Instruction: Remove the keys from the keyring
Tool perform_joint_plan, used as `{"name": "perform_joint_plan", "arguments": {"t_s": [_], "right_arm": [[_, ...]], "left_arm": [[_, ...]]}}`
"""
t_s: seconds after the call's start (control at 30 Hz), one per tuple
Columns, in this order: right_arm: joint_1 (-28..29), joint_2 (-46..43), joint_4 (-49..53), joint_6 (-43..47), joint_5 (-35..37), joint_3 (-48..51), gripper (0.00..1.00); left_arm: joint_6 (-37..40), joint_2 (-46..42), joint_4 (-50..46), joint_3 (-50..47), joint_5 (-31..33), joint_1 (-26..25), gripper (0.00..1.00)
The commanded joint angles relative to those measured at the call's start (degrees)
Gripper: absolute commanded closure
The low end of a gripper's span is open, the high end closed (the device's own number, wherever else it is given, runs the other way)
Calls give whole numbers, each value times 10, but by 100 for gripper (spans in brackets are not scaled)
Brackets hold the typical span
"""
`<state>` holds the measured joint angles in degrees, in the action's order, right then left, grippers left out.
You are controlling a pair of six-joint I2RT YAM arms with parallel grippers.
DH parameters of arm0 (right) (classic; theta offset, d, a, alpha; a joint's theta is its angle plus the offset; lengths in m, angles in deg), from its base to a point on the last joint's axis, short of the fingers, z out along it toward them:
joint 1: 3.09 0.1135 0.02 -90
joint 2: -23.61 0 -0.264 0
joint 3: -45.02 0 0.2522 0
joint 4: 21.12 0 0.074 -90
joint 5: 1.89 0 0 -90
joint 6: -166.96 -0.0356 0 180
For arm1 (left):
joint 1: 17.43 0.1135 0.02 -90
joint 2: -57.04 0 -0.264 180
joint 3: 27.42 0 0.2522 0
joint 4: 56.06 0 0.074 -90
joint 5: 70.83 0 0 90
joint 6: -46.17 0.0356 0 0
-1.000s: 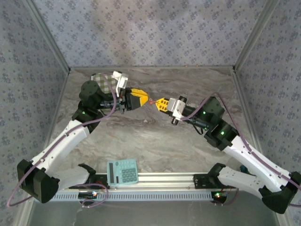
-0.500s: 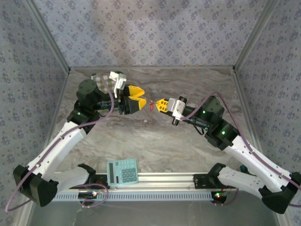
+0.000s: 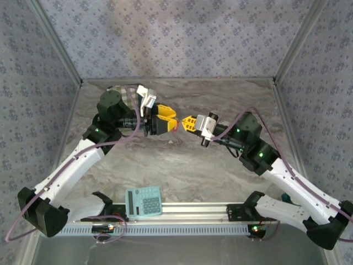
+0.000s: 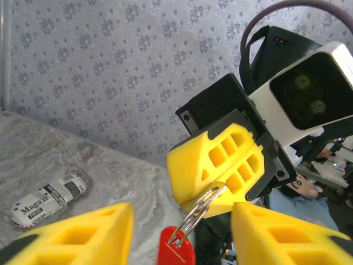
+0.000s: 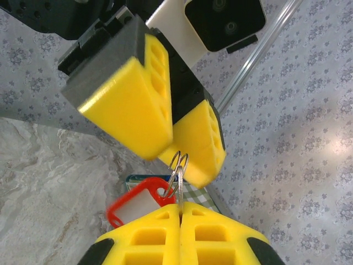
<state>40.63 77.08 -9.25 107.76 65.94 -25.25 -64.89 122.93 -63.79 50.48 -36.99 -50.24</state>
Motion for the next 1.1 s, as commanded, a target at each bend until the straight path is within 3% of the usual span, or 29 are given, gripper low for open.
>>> {"name": "perform_joint_plan", "arguments": {"t_s": [0.0,0.13,0.2,0.6,0.83,1.07], "right_arm": [[-3,0,-9,-13,-11,-18,100],[-4,-2,-9,-14,-9,-15,100],[-4,-4,-13,-14,-7,-11,100],[11,-22,-21,1,9,28,100],[53,-13,-22,30,67,36,100],[69,19,-31,30,104,24,100]], "left_arm": [[8,2,6,20,-18,-5,63],[7,0,9,21,-16,-5,84],[0,-1,16,19,-16,-5,100],[-170,-21,217,-51,30,49,100],[-186,-15,227,-54,41,50,100],[-136,-10,157,-39,58,31,100]]}}
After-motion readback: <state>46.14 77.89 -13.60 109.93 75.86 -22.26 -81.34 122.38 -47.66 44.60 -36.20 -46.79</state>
